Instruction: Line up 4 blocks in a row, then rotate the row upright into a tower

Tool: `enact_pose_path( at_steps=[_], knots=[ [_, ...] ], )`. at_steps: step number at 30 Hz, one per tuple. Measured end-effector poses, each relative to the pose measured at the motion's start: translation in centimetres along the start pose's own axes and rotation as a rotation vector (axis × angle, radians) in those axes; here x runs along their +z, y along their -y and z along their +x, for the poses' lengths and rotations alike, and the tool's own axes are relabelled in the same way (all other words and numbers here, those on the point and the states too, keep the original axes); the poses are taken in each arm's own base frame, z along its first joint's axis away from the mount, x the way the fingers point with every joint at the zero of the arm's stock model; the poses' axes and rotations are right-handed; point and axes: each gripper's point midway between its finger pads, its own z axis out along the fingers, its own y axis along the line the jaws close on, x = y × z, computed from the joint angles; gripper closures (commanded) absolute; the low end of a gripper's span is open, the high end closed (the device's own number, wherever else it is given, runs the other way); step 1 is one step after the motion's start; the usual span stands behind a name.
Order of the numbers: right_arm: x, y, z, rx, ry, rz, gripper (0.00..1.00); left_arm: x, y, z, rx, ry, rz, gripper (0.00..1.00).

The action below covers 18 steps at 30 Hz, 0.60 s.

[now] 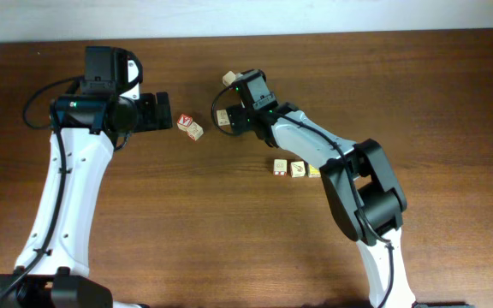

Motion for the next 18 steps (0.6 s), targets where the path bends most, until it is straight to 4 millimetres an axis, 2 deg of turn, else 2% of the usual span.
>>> enact_pose_path(
  at_steps=[1,2,3,5,7,8,9,10,11,12,13,14,15,16,17,18],
  knots=[
    [0.7,-0.1,0.6,-0.008,-0.011,-0.011,0.57,0.0,0.0,0.0,0.000,0.001,0.000,0.01],
    [0.8,-0.1,0.5,-0.006,-0.010,-0.021,0.58,0.0,0.0,0.0,0.000,0.000,0.000,0.01],
    [0.8,-0.3,0.2,-0.008,0.005,-0.030,0.71,0.0,0.0,0.0,0.000,0.000,0.000,0.01],
    [0.8,-0.3,0.1,-0.014,0.010,-0.033,0.76,0.0,0.0,0.0,0.000,0.001,0.000,0.01],
    [0.1,-0.1,1.3,-0.014,-0.056,-0.027,0.76,0.0,0.0,0.0,0.000,0.001,0.000,0.01],
    [-2.3,0.2,2.0,-0.002,-0.124,-0.022,0.76,0.0,0.0,0.0,0.000,0.002,0.000,0.01],
    [-5.3,0.1,0.4,0.019,-0.104,-0.043,0.76,0.0,0.0,0.0,0.000,0.001,0.000,0.01],
    [-11.9,-0.3,-2.8,0.098,-0.046,-0.089,0.75,0.0,0.0,0.0,0.000,0.001,0.000,0.01],
    [-14.0,-0.2,-2.2,0.136,-0.082,-0.099,0.76,0.0,0.0,0.0,0.000,-0.001,-0.001,0.01],
    [-15.8,-0.8,1.5,0.236,-0.255,-0.124,0.76,0.0,0.0,0.0,0.000,0.001,0.000,0.01],
    [-15.8,-1.1,2.4,0.273,-0.291,-0.134,0.76,0.0,0.0,0.0,0.000,0.000,0.000,0.01],
    [-15.6,-1.5,5.6,0.300,-0.394,-0.118,0.76,0.0,0.0,0.0,0.000,0.001,0.000,0.01],
    [-15.0,-1.9,6.6,0.316,-0.405,-0.116,0.76,0.0,0.0,0.0,0.000,0.001,0.000,0.01],
    [-13.9,-2.7,8.9,0.319,-0.434,-0.116,0.76,0.0,0.0,0.0,0.000,0.001,0.000,0.01],
    [-13.2,-3.5,10.2,0.309,-0.447,-0.123,0.76,0.0,0.0,0.0,0.000,0.000,0.000,0.01],
    [-12.4,-4.2,10.6,0.300,-0.415,-0.125,0.76,0.0,0.0,0.0,0.000,0.000,0.000,0.01]
  ],
)
